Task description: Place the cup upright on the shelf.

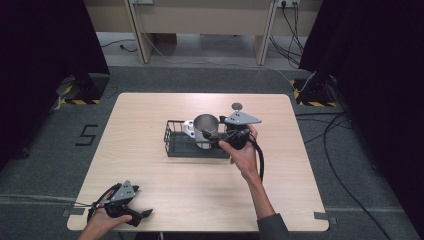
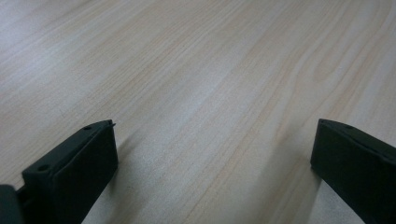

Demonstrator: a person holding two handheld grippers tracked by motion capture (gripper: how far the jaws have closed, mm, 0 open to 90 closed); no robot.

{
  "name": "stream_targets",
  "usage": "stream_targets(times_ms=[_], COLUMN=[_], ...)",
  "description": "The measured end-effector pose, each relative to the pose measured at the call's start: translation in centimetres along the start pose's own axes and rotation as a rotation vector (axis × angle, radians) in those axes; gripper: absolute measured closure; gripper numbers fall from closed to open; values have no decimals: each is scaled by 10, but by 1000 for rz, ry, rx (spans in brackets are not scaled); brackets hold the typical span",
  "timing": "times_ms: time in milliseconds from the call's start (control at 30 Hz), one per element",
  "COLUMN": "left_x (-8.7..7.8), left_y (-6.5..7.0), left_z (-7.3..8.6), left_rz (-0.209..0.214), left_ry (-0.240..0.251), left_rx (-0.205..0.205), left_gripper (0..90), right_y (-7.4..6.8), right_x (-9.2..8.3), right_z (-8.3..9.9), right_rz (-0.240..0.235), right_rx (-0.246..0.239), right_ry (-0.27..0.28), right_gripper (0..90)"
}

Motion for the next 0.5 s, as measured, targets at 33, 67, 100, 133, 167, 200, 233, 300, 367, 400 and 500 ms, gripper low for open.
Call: stream_targets(times_ms=[33, 67, 100, 133, 167, 200, 233, 300, 367, 400, 500], left_x=[0, 0, 0, 0, 0, 0, 0, 0, 0, 0, 0], left_y=[0, 0, 0, 0, 0, 0, 0, 0, 0, 0, 0], left_z=[0, 0, 0, 0, 0, 0, 0, 0, 0, 0, 0], left_rz=[0, 0, 0, 0, 0, 0, 0, -1, -1, -1, 0], left_ry=[0, 0, 0, 0, 0, 0, 0, 2, 2, 2, 0], left_rx=[0, 0, 0, 0, 0, 0, 0, -1, -1, -1, 0], left_gripper=[0, 0, 0, 0, 0, 0, 0, 0, 0, 0, 0], right_y=[-1, -2, -3, -4, -5, -6, -7, -10, -11, -12, -15], right_x=[-1, -2, -3, -4, -5, -5, -6, -7, -8, -9, -11], right_z=[0, 1, 1, 2, 3, 4, 5, 7, 8, 9, 10], right_rz=[-2, -3, -1, 4, 4, 1, -4, -8, -10, -10, -14], right_rx=[0, 1, -1, -3, 0, -1, -1, 1, 1, 2, 0], right_ry=[1, 1, -3, -7, -9, -10, -9, -11, -11, -13, -15], right_gripper=[153, 153, 153, 153, 153, 153, 154, 154, 154, 154, 154])
Point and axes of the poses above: each handheld gripper's, and its own axes: x roughly forward along the jaws, z roughly out of its underside, y roughly to its right, the point moved 4 cm from there along x, roughly forward along the jaws, and after that the axes turned 10 degrees about -x, right-handed, at the moved point
